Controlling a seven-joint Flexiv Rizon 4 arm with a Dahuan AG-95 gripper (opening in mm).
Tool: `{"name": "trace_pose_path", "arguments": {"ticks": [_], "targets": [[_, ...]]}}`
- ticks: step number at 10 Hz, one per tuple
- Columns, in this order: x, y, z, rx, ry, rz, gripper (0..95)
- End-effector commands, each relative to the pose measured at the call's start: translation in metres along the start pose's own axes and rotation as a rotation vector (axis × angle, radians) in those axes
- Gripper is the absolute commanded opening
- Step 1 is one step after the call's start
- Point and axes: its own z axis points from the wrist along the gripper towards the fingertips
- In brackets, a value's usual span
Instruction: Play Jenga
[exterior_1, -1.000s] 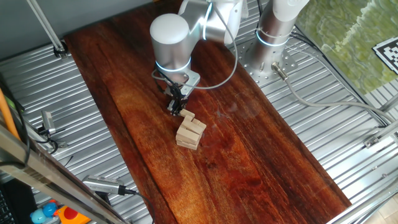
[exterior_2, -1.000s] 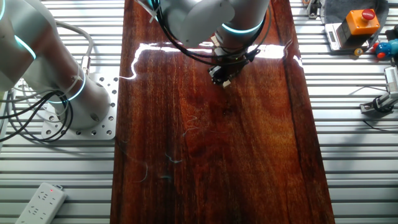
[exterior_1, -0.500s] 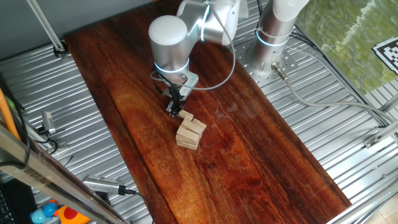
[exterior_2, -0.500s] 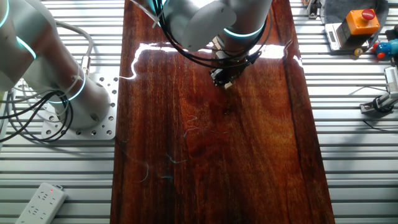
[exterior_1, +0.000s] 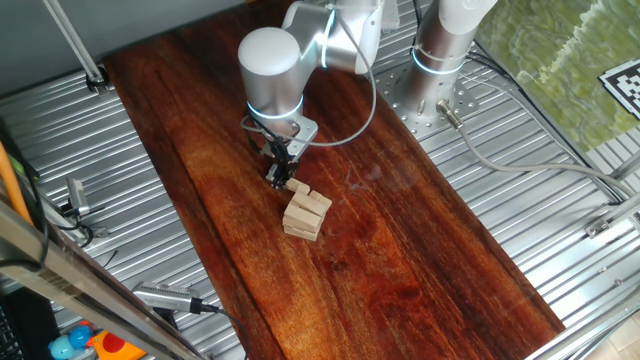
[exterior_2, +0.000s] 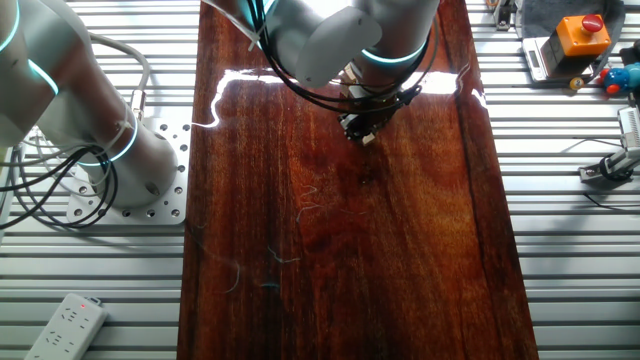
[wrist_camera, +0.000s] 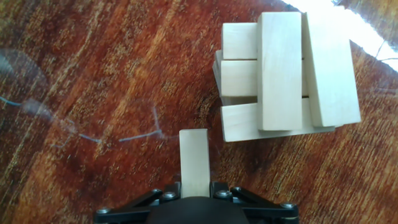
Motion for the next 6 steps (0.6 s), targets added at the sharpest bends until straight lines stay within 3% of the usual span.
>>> {"name": "trace_pose_path", "arguments": {"ticks": [1, 6], "targets": [[0.0, -0.0005, 0.0006, -0.001, 0.002, -0.004, 0.0], [0.0006, -0.0037, 0.0042, -0.003, 0.006, -0.004, 0.0]]}}
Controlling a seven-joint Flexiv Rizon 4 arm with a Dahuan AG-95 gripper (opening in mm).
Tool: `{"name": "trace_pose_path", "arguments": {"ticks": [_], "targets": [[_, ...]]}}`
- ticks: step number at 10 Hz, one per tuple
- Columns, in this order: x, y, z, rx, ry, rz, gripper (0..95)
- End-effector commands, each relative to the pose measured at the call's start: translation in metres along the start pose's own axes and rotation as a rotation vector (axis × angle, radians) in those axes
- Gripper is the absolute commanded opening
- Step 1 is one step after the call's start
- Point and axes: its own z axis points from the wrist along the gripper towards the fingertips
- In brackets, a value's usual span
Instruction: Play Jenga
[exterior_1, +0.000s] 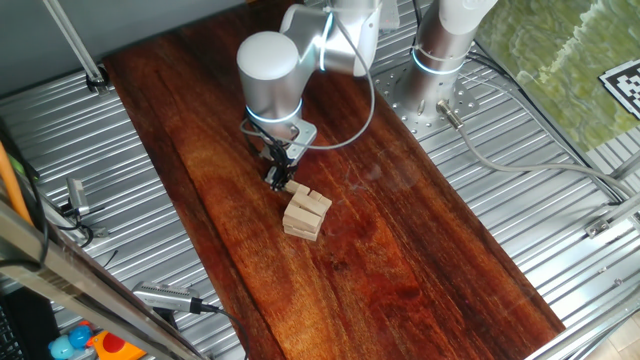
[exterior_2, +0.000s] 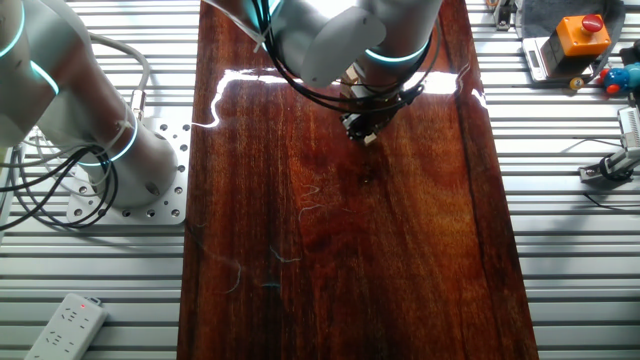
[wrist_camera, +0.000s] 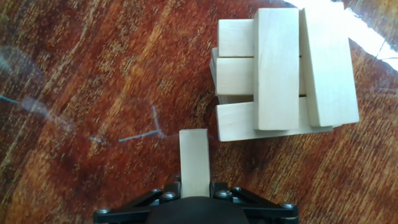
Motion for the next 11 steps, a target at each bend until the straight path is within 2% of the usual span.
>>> {"name": "trace_pose_path", "arguments": {"ticks": [1, 2, 5, 9, 10, 11], "targets": [[0.0003, 0.0001, 0.0, 0.002, 0.002, 0.008, 0.0], [0.0003, 0.0, 0.0, 0.001, 0.007, 0.021, 0.0], [0.0002, -0.0003, 0.0003, 0.007, 0.004, 0.004, 57.0], [0.0002, -0.0005, 0.0003, 0.015, -0.006, 0.007, 57.0], [0.0001, 0.0, -0.0003, 0.021, -0.006, 0.036, 19.0], [0.0002, -0.0002, -0.0008, 0.026, -0.005, 0.058, 19.0]]}}
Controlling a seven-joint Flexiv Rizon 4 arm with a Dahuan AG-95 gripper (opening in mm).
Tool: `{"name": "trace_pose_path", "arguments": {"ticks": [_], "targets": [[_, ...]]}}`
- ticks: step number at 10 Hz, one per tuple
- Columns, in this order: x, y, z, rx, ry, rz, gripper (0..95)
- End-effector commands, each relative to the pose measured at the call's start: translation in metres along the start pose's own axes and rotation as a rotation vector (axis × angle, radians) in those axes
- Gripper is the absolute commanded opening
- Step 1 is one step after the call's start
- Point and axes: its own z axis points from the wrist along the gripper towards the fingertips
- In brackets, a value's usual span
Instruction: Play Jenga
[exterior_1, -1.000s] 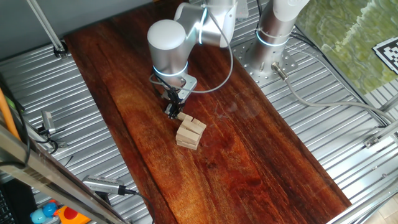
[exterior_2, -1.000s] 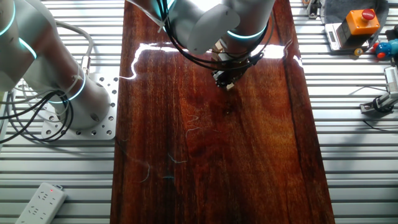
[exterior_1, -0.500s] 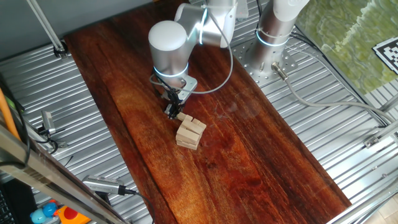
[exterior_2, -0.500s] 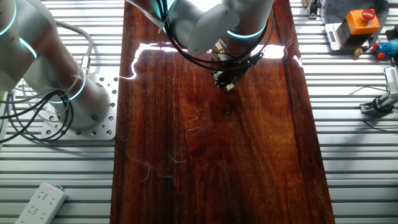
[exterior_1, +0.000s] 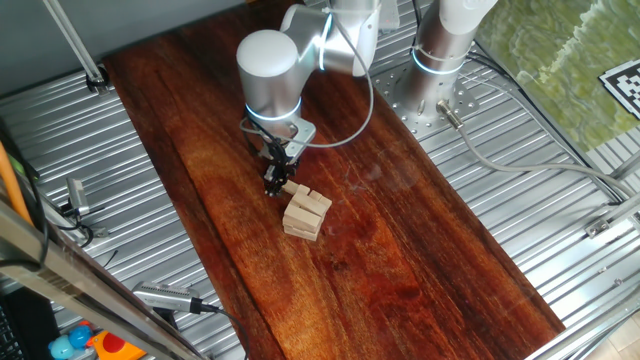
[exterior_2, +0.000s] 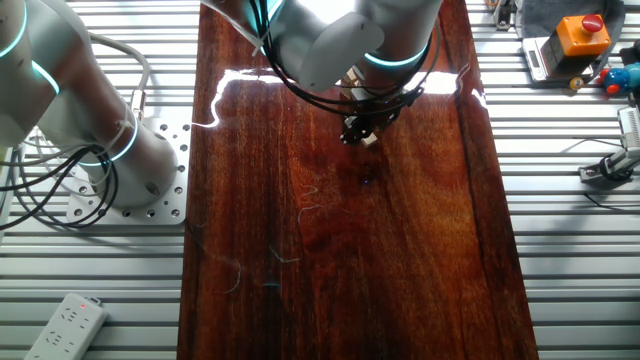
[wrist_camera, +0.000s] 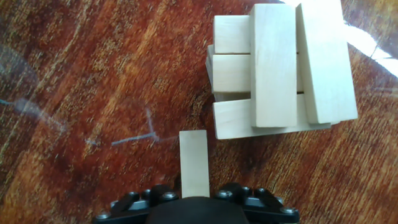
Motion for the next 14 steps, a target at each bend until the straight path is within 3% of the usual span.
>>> {"name": "trace_pose_path", "arguments": {"ticks": [1, 2, 11, 14], "targets": [[0.0, -0.001, -0.002, 0.007, 0.01, 0.038, 19.0], [0.002, -0.004, -0.005, 0.004, 0.013, 0.038, 0.0], [0.008, -0.004, -0.02, 0.009, 0.022, 0.055, 0.0], [0.012, -0.012, -0.026, 0.028, 0.049, 0.192, 0.0]]}}
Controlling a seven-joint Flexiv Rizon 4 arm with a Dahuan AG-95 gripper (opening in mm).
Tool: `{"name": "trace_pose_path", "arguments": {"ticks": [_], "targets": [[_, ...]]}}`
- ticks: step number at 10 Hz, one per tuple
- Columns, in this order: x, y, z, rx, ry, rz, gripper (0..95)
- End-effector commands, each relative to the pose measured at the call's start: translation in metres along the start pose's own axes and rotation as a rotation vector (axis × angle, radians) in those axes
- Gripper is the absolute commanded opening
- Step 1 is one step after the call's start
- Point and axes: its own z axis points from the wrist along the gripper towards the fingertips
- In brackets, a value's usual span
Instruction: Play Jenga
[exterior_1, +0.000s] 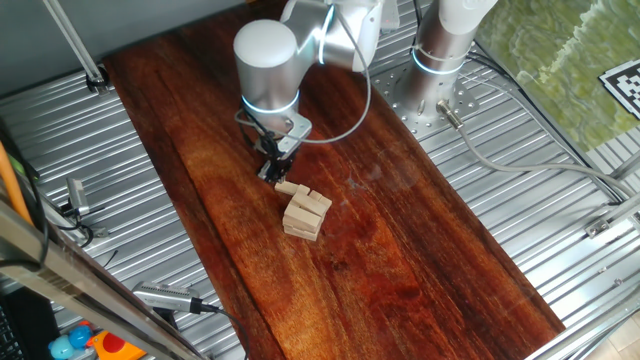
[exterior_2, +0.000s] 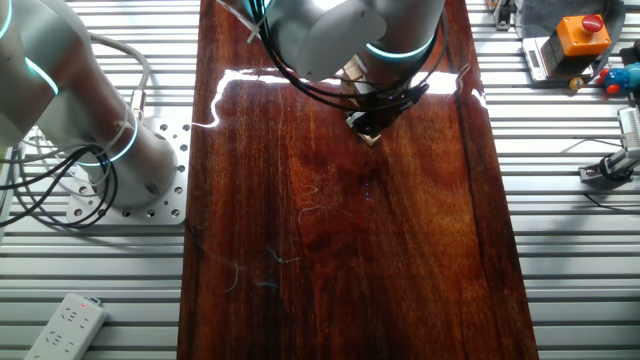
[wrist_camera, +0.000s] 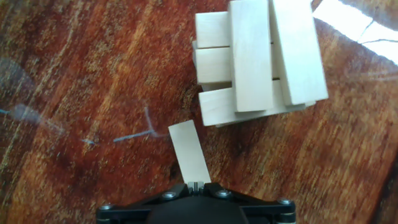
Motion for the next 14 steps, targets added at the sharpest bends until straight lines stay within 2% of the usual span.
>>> {"name": "trace_pose_path", "arguments": {"ticks": [1, 3, 4, 6, 11, 14], "targets": [[0.003, -0.01, -0.003, 0.006, 0.025, 0.099, 0.0], [0.006, -0.019, -0.008, 0.007, 0.035, 0.149, 0.0], [0.007, -0.028, -0.011, 0.006, 0.051, 0.198, 0.0], [0.009, -0.044, -0.017, 0.002, 0.062, 0.196, 0.0], [0.01, -0.067, -0.023, -0.002, 0.075, 0.192, 0.0], [0.011, -0.083, -0.022, -0.006, 0.066, 0.195, 0.0]]}}
